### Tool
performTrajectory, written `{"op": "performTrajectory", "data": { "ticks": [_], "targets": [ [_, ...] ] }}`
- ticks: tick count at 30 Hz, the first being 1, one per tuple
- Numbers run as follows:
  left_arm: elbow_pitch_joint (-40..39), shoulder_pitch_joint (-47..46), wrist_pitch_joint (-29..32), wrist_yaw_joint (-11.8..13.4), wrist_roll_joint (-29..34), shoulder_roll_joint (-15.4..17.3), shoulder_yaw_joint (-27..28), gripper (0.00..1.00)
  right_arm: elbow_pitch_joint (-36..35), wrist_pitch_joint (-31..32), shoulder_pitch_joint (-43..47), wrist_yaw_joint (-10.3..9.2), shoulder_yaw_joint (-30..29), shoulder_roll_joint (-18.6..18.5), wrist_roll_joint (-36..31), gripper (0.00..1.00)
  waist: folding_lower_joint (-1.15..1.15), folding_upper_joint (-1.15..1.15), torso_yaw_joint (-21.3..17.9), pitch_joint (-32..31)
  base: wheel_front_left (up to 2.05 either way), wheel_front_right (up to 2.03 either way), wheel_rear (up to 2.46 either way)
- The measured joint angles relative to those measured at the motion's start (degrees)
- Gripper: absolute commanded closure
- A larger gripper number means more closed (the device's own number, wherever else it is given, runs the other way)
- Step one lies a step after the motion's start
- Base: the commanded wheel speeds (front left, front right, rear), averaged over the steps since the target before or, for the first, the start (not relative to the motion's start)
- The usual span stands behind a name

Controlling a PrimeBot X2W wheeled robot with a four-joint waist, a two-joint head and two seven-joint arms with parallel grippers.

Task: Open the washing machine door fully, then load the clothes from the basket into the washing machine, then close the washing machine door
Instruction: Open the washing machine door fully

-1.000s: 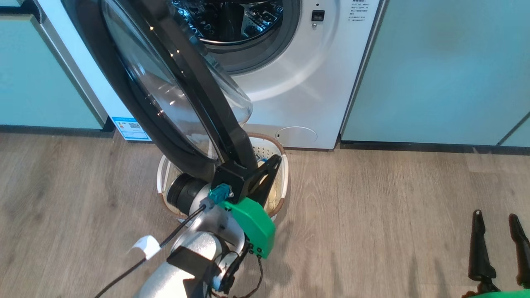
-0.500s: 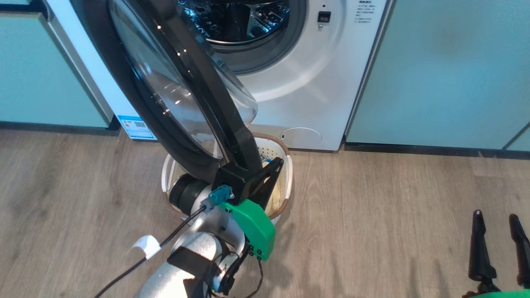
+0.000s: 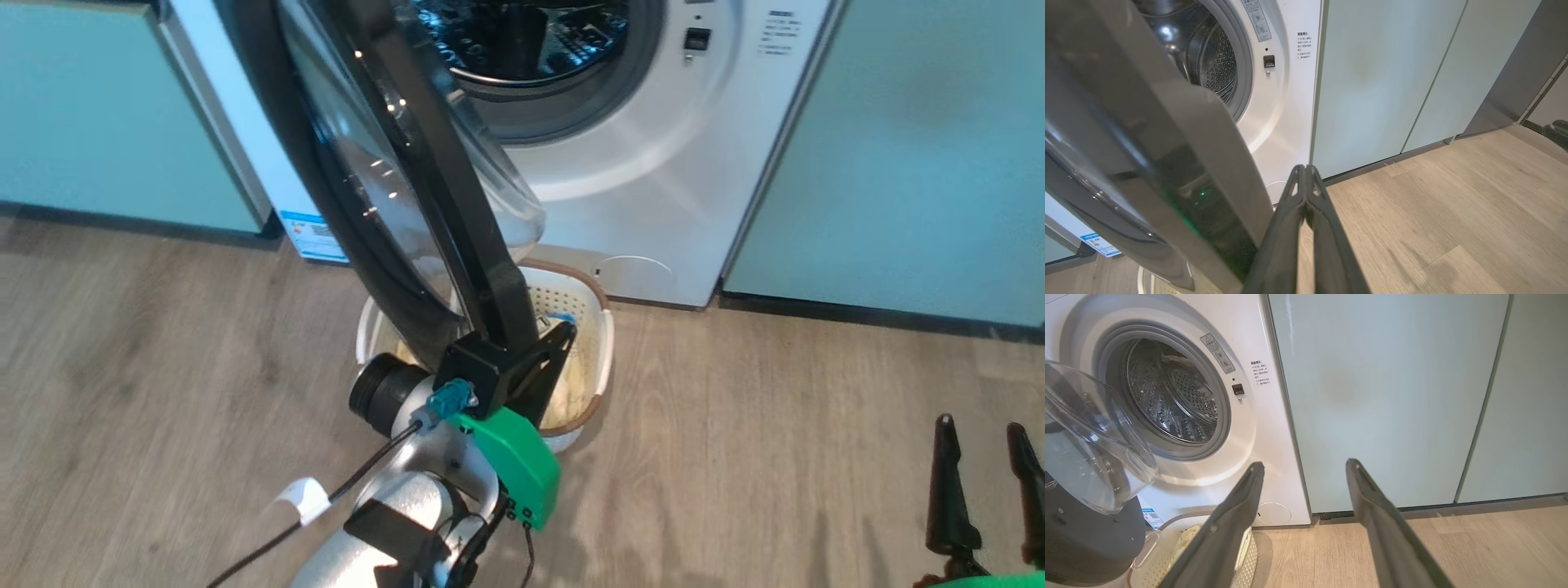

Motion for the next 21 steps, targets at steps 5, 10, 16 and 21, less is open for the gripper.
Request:
{"op": "performTrajectory", "data": {
  "ticks": [5, 10, 16, 21],
  "targets": [
    [-1.0, 0.6, -0.1, 0.1, -0.3, -0.1, -0.6, 1.00, 0.0, 0.0, 0.0, 0.00, 0.1, 0.0, 0.0, 0.00, 0.00, 0.00, 2.4, 0.1, 0.00, 0.00, 0.00],
    [-1.4, 1.3, -0.4, 0.5, -0.3, -0.1, -1.2, 1.00, 0.0, 0.0, 0.0, 0.00, 0.1, 0.0, 0.0, 0.00, 0.00, 0.00, 4.4, 0.1, 0.00, 0.00, 0.00],
    [-1.6, 1.3, -0.5, 0.6, -0.3, -0.2, -1.8, 1.00, 0.0, 0.0, 0.0, 0.00, 0.0, 0.0, 0.0, 0.00, 0.00, 0.00, 6.5, 0.4, 0.00, 0.00, 0.00],
    [-2.3, 2.0, -0.5, 1.2, -0.3, -0.2, -2.1, 1.00, 0.0, 0.0, 0.0, 0.00, -0.1, 0.0, 0.0, 0.00, 0.00, 0.00, 8.8, 0.4, 0.00, 0.00, 0.00]
  ]
}}
